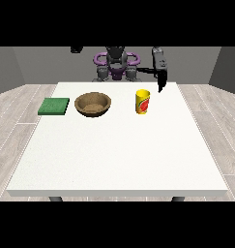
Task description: Pick the cup and pour the ball into the bowl, then pick the bowl and place it on the pad
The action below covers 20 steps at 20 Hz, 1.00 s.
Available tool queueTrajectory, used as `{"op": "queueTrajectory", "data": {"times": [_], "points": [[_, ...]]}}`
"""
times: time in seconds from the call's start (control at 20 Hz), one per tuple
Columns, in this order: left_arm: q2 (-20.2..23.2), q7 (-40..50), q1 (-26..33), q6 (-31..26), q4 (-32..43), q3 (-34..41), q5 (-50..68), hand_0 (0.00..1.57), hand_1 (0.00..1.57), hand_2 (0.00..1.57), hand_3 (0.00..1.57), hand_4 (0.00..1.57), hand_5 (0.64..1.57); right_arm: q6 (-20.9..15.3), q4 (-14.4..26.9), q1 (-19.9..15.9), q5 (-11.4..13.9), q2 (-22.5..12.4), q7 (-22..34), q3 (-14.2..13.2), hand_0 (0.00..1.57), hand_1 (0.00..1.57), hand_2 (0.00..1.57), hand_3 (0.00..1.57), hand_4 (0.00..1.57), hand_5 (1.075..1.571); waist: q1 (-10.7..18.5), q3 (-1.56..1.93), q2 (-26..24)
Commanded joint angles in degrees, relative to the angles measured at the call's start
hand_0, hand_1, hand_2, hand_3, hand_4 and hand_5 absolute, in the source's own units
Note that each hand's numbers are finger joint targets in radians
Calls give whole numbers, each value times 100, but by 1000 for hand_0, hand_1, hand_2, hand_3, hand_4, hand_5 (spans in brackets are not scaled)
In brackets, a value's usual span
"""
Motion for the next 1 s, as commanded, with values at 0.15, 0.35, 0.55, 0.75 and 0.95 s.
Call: {"op": "queueTrajectory", "data": {"times": [0.15, 0.35, 0.55, 0.75, 0.95], "points": [[33, -1153, -136, -51, 1516, 107, -243, 0, 0, 0, 0, 0, 1425, 160, -444, 452, 62, 42, 63, 48, 0, 0, 0, 0, 0, 1568, -138, 0, -117], [36, -1139, -517, -67, 1990, 135, -171, 0, 0, 0, 0, 0, 1443, 438, -383, 44, -565, -235, 519, -739, 0, 0, 0, 0, 0, 1567, -104, 0, -182], [135, -1870, -556, -114, 2541, 340, -123, 0, 0, 0, 0, 0, 1427, 767, -503, 574, -702, -300, -27, -835, 0, 0, 0, 0, 0, 1565, -226, 0, 90], [382, -2186, -720, -195, 3055, 624, 17, 0, 0, 0, 0, 0, 1426, 1198, -898, 702, -1116, -598, -33, -1123, 0, 0, 0, 0, 0, 1568, -564, -1, 323], [202, -2515, -925, 68, 3509, 498, -181, 0, 0, 0, 0, 0, 1431, 1226, -1053, 663, -1270, -689, 78, -1399, 0, 0, 0, 0, 0, 1567, -630, -1, 393]]}}
